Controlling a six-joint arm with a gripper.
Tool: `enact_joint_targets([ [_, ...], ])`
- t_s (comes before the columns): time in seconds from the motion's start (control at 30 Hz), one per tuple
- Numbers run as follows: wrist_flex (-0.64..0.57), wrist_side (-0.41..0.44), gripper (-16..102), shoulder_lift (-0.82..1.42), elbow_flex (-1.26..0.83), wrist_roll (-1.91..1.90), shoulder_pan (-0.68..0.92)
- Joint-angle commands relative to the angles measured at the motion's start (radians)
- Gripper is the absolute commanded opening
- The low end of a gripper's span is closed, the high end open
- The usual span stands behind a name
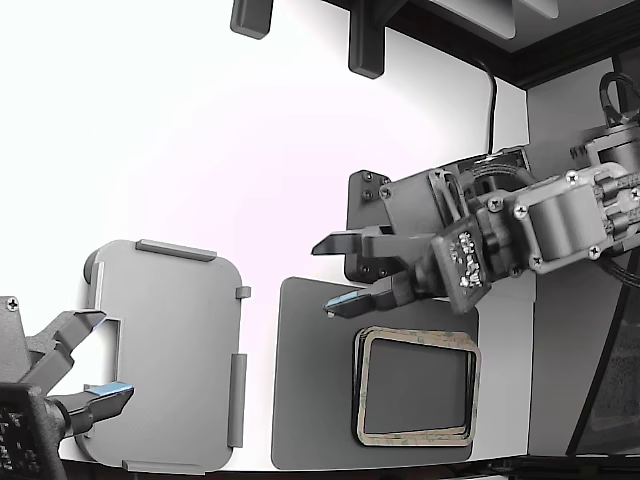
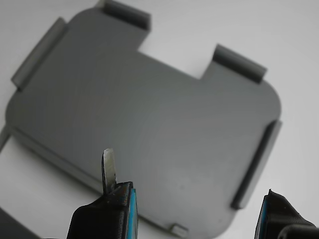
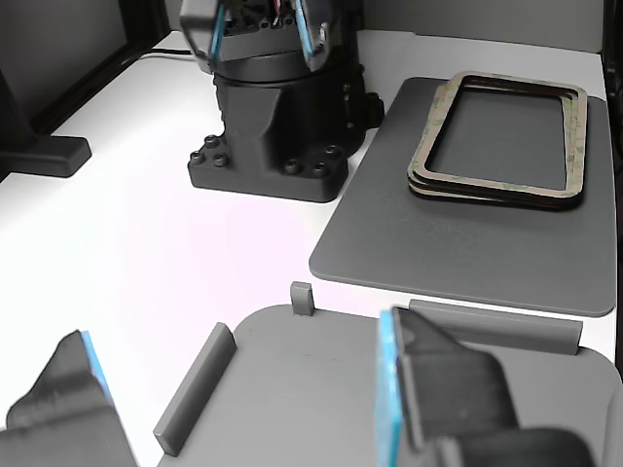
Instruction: Move top rectangular frame to the holder.
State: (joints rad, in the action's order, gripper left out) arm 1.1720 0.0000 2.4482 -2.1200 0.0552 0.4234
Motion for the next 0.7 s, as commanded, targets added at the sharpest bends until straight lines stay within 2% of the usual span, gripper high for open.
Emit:
enact_joint_targets([
  [0.0, 0.038, 0.123, 99, -0.031, 0.049, -0.074, 0.140],
  [0.1, 0.060, 0.232, 99, -0.064, 0.051, -0.127, 0.276],
  [0.3, 0.101, 0.130, 100, -0.153, 0.077, -0.071, 0.348],
  [0.47, 0.133, 0.129, 100, -0.183, 0.074, -0.057, 0.453],
  [0.67, 0.181, 0.080, 100, -0.267, 0.118, 0.000, 0.537],
])
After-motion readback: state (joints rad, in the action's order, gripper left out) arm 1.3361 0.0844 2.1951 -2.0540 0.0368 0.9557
